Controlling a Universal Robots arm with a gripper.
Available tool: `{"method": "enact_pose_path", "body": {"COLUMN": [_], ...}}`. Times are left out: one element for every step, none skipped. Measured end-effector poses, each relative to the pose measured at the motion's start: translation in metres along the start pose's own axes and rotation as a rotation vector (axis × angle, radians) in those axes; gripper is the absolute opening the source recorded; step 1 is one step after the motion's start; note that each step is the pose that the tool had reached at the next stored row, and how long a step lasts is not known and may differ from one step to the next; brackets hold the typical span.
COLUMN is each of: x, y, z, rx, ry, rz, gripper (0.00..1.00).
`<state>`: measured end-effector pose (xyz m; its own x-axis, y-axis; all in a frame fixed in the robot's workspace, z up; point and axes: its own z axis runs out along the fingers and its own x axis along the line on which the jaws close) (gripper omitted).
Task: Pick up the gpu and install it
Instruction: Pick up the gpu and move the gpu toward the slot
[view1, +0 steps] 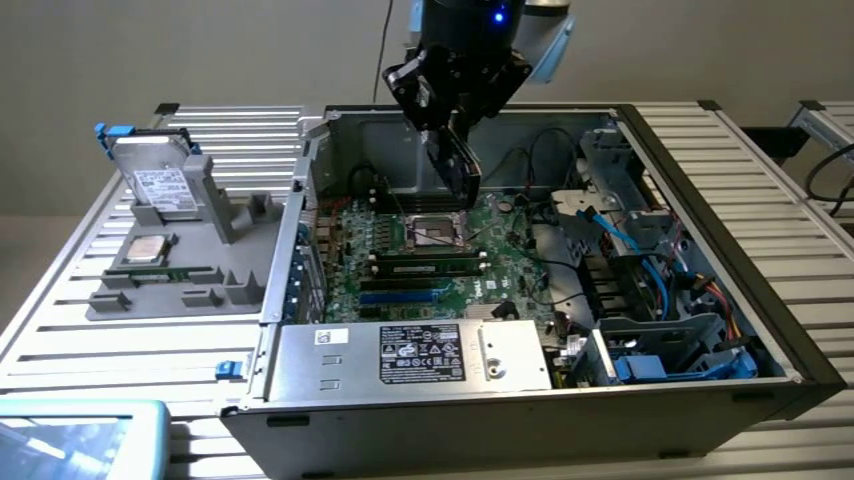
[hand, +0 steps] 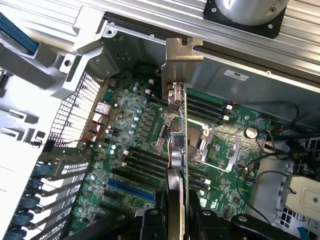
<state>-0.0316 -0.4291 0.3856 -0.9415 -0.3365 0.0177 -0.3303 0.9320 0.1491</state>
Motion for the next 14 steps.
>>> {"method": "enact_pose_path", "body": {"x": [0.0, 0.0, 0.0, 0.0, 0.0, 0.0, 0.0, 0.0, 0.0, 0.0, 0.0, 0.0, 0.0, 0.0], "y": [0.0, 0.0, 0.0, 0.0, 0.0, -0.0001, -0.0001, -0.0001, -0.0001, -0.0001, -0.0001, -0.0001, -0.0001, -0.0001], "z": [0.0, 0.0001, 0.0002, 0.0002, 0.0002, 0.0002, 0.0003, 0.0003, 0.0004, 0.0004, 0.0004, 0.0005, 0.0005, 0.0006], "rx": [0.0004, 0.0006, 0.0009, 0.0012, 0.0017, 0.0019, 0.0023, 0.0025, 0.0029, 0.0032, 0.0036, 0.0039, 0.0042, 0.0045], "ry": [0.0027, 0.0053, 0.0081, 0.0108, 0.0135, 0.0164, 0.0191, 0.0217, 0.0244, 0.0271, 0.0299, 0.0327, 0.0352, 0.038], "rz": [-0.018, -0.036, -0.054, -0.072, -0.089, -0.109, -0.127, -0.144, -0.162, -0.18, -0.198, -0.216, -0.234, -0.252], "gripper": [0.28, 0.28, 0.28, 0.28, 0.28, 0.28, 0.28, 0.28, 0.28, 0.28, 0.28, 0.28, 0.28, 0.28]}}
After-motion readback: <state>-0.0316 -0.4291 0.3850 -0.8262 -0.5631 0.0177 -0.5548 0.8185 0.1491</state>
